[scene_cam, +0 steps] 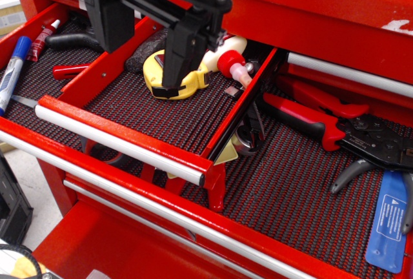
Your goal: Pick up blue pen and put into drawer
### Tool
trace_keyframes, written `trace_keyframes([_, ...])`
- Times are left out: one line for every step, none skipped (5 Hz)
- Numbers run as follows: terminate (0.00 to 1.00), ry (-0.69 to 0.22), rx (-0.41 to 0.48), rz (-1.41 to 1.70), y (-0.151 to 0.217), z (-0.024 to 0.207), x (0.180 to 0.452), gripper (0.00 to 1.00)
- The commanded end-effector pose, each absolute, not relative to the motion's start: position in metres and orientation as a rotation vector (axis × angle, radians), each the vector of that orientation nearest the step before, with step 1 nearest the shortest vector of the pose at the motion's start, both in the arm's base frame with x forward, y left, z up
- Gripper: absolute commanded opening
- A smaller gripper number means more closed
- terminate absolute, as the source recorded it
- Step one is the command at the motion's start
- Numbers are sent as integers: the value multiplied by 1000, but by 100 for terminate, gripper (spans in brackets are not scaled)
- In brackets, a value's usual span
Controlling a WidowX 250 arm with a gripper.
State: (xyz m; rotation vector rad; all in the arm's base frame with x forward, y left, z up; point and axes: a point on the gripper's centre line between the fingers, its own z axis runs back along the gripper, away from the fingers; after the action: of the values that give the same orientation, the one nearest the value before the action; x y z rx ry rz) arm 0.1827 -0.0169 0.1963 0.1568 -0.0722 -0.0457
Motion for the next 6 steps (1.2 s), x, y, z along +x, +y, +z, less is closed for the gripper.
trace_keyframes([0,-72,157,-46,-17,196,183,100])
trace_keyframes([0,-65,315,202,20,182,200,100])
trace_keyframes([0,-38,402,411,68,181,214,100])
trace_keyframes([0,-24,437,578,119,176,224,100])
trace_keyframes([0,-23,477,613,169,169,225,100])
trace_keyframes([0,-44,515,576,218,150,220,100])
